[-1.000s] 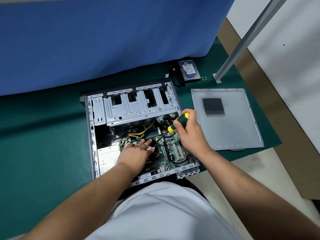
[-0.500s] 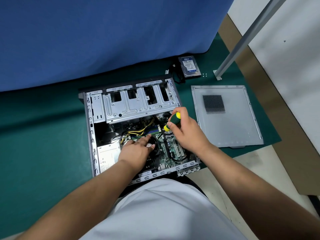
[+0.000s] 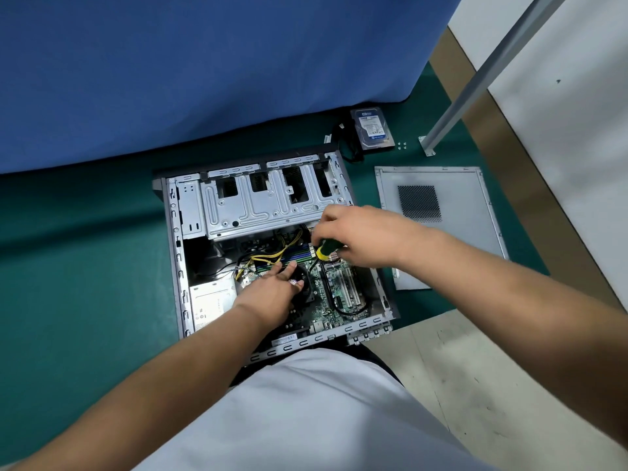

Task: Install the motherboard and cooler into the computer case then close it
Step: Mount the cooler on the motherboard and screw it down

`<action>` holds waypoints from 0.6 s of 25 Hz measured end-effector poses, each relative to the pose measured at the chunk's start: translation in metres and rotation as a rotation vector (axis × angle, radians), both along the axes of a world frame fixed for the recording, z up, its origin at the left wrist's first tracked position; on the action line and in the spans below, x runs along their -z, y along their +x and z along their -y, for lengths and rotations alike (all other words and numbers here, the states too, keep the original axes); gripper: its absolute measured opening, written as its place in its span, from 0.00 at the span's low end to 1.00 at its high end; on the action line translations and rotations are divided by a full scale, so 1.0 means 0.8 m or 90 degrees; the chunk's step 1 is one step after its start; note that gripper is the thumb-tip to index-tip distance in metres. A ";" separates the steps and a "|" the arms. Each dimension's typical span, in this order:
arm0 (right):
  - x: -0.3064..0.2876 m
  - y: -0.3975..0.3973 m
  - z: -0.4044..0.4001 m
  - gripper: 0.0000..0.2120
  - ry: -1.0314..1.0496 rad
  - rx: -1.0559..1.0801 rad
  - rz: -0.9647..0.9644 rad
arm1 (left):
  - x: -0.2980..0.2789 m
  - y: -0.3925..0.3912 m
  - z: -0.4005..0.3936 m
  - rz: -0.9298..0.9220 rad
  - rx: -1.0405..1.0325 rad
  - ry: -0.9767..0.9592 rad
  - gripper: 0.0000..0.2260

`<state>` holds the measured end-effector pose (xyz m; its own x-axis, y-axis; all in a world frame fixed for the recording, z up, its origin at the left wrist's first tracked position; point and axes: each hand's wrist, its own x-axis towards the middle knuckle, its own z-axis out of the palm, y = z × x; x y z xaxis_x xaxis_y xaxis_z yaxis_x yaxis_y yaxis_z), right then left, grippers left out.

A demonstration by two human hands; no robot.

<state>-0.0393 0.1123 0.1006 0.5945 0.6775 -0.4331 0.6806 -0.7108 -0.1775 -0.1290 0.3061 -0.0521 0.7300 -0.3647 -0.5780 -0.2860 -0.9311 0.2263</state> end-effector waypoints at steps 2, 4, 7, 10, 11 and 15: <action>-0.005 0.002 -0.002 0.22 -0.051 -0.077 0.024 | 0.000 0.002 0.000 -0.009 0.004 0.000 0.30; -0.006 0.002 -0.005 0.18 -0.049 -0.080 0.020 | 0.001 0.004 0.000 -0.014 0.006 0.000 0.30; -0.002 0.002 -0.015 0.12 -0.011 0.126 -0.014 | 0.003 0.007 -0.002 -0.025 0.011 -0.004 0.30; 0.016 -0.011 -0.038 0.22 -0.071 0.297 0.082 | 0.005 0.007 -0.002 -0.032 0.014 0.003 0.30; 0.020 -0.016 -0.045 0.25 -0.088 0.317 0.106 | 0.005 0.007 -0.002 -0.033 0.014 0.002 0.30; 0.002 0.002 -0.035 0.23 -0.068 0.208 0.023 | 0.003 0.009 -0.003 -0.039 0.010 -0.002 0.30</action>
